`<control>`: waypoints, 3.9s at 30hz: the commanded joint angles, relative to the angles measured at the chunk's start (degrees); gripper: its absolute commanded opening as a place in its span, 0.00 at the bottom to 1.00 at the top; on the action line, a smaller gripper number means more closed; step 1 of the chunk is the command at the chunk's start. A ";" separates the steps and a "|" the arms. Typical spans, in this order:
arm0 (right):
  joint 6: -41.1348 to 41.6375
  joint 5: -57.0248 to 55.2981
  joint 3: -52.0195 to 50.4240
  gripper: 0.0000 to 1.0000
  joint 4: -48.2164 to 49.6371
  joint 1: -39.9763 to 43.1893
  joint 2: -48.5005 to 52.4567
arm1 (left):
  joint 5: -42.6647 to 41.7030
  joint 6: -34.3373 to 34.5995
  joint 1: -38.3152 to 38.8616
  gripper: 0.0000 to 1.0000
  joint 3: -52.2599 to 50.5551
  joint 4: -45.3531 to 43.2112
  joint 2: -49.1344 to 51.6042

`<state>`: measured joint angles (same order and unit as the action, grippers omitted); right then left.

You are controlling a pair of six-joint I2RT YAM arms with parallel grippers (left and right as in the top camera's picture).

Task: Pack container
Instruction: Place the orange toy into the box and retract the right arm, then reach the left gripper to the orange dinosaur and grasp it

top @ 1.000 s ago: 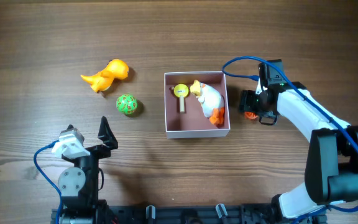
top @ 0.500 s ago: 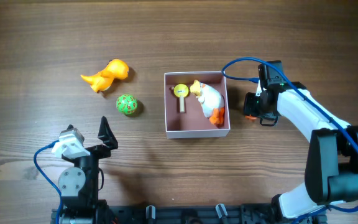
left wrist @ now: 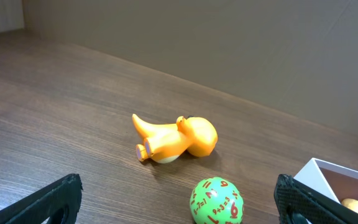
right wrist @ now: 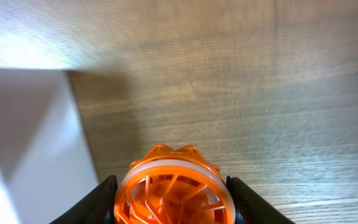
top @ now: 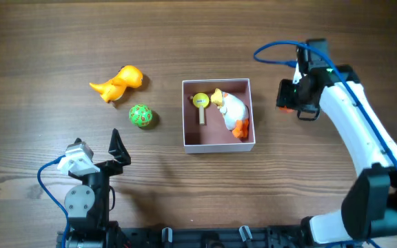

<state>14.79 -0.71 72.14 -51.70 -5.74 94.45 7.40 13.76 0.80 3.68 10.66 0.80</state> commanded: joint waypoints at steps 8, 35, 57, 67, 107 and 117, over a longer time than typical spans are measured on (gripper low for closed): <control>-0.96 -0.98 7.89 0.46 -0.66 -13.16 -3.93 | -0.92 -1.18 0.26 1.00 -0.39 -0.17 -0.42; 4.92 -4.57 7.91 0.47 12.66 -35.80 8.81 | -0.92 -1.18 0.26 1.00 -0.37 -0.17 -0.42; 9.27 -0.74 7.89 0.47 -9.03 -30.82 8.44 | -0.92 -1.18 0.26 1.00 -0.39 -0.17 -0.42; 9.77 -0.72 2.95 0.51 -6.91 -30.84 8.46 | -0.92 -1.18 0.26 1.00 -0.39 -0.17 -0.42; 6.23 -5.92 14.53 1.00 -18.25 2.05 -9.51 | -0.92 -1.18 0.26 1.00 -0.39 -0.17 -0.42; 6.23 -5.92 14.53 1.00 -17.75 2.05 -9.51 | -0.92 -1.16 0.26 1.00 -0.39 -0.17 -0.42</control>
<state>21.34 -5.69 86.39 -69.65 -3.75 85.19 7.40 13.76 0.80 3.68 10.66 0.80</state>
